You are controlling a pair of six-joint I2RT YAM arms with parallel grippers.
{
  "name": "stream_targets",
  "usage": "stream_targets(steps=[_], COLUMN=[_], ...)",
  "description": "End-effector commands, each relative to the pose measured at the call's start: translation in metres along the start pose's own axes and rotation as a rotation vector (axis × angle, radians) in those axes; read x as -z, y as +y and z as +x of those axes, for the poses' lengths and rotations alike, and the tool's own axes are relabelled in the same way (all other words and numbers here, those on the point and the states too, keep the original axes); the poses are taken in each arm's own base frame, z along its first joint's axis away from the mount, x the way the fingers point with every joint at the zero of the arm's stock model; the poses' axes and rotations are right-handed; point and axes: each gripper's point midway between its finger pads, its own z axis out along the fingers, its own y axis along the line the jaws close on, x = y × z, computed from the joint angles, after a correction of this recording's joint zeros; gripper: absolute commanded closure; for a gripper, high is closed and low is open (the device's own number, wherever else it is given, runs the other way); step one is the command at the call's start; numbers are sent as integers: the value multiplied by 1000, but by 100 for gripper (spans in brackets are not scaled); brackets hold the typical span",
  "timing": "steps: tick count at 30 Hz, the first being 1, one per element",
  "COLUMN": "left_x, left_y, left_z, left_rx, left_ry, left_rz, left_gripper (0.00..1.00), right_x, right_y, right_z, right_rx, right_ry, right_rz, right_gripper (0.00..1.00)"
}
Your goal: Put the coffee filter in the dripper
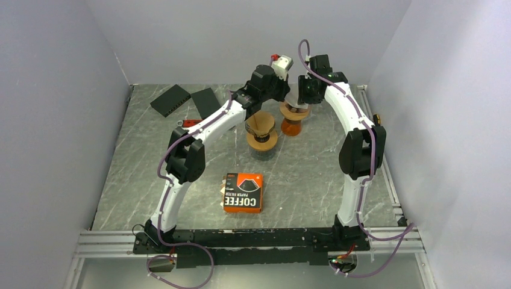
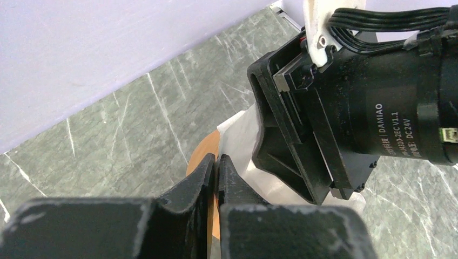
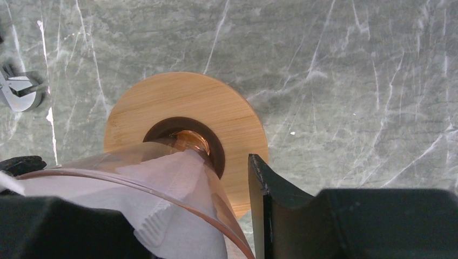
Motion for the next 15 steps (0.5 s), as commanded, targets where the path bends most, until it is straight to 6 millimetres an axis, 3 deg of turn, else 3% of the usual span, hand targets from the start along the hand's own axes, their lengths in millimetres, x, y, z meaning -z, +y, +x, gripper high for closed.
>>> stream_targets(steps=[1,4,9,15], left_x=[3,3,5,9], left_y=[-3,-3,-5,-6], left_z=[-3,-2,-7,-12], left_rx=[-10,-7,-8,-9], left_ry=[13,14,5,-11], left_rz=[-9,-8,0,3], left_gripper=[91,87,77,58], right_x=[-12,-7,12,37], right_y=[-12,-9,1,9], right_z=[1,-3,-16,-31], right_rx=[7,4,-5,-13], right_ry=[7,-5,-50,-103], right_rz=[55,42,-10,-48], right_gripper=[59,56,41,31])
